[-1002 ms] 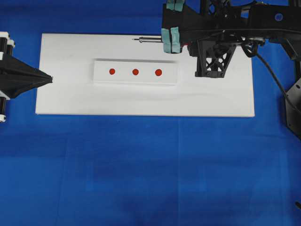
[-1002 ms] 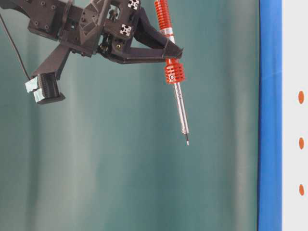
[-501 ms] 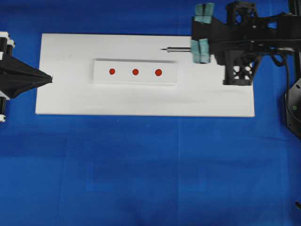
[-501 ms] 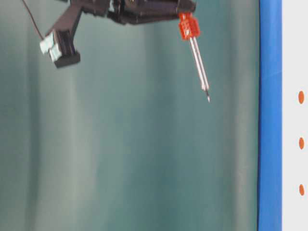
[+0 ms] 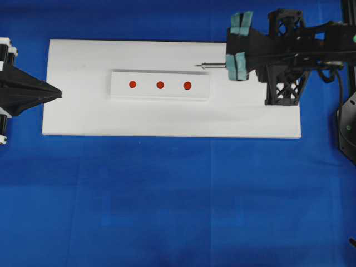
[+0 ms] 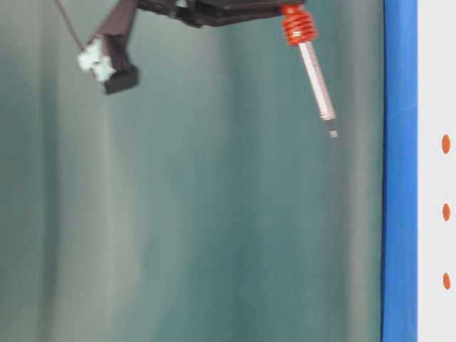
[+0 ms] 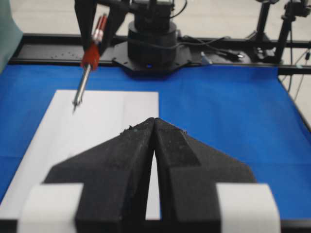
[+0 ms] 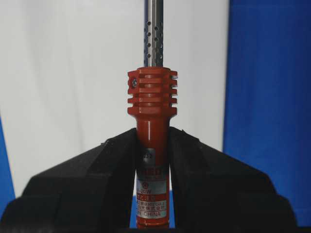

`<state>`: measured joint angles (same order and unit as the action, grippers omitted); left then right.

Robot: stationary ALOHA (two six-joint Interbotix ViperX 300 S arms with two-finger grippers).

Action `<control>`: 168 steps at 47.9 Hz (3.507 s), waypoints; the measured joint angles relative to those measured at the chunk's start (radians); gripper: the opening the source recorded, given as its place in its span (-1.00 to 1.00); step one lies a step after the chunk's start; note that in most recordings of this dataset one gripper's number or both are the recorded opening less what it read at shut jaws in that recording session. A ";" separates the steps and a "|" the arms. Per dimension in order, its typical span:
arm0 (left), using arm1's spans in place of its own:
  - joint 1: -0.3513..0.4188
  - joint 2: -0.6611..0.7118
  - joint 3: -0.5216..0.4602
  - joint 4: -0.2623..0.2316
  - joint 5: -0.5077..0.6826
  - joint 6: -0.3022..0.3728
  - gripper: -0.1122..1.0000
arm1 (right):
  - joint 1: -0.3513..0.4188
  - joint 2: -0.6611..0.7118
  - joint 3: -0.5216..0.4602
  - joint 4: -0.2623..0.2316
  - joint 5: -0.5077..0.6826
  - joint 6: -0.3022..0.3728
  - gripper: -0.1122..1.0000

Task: Touch the tip of the soldering iron to the mark.
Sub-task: 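Lower the iron tip onto the right red dot, then lift the iron off the right red dot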

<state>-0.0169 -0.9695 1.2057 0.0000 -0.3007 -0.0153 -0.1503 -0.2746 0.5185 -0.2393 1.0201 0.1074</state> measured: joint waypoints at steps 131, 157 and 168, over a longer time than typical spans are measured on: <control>0.000 0.005 0.000 0.000 -0.009 -0.002 -0.80 | -0.020 0.183 0.095 0.029 -0.236 0.002 -0.68; 0.000 0.005 0.000 0.000 -0.009 -0.002 -0.80 | -0.020 0.143 0.060 0.026 -0.179 0.002 -0.68; 0.000 0.005 0.000 0.000 -0.009 -0.002 -0.80 | -0.020 0.034 -0.037 0.009 -0.035 -0.003 -0.69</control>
<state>-0.0169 -0.9649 1.2057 0.0000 -0.3099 -0.0169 -0.1703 -0.2408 0.4817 -0.2301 0.9848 0.1043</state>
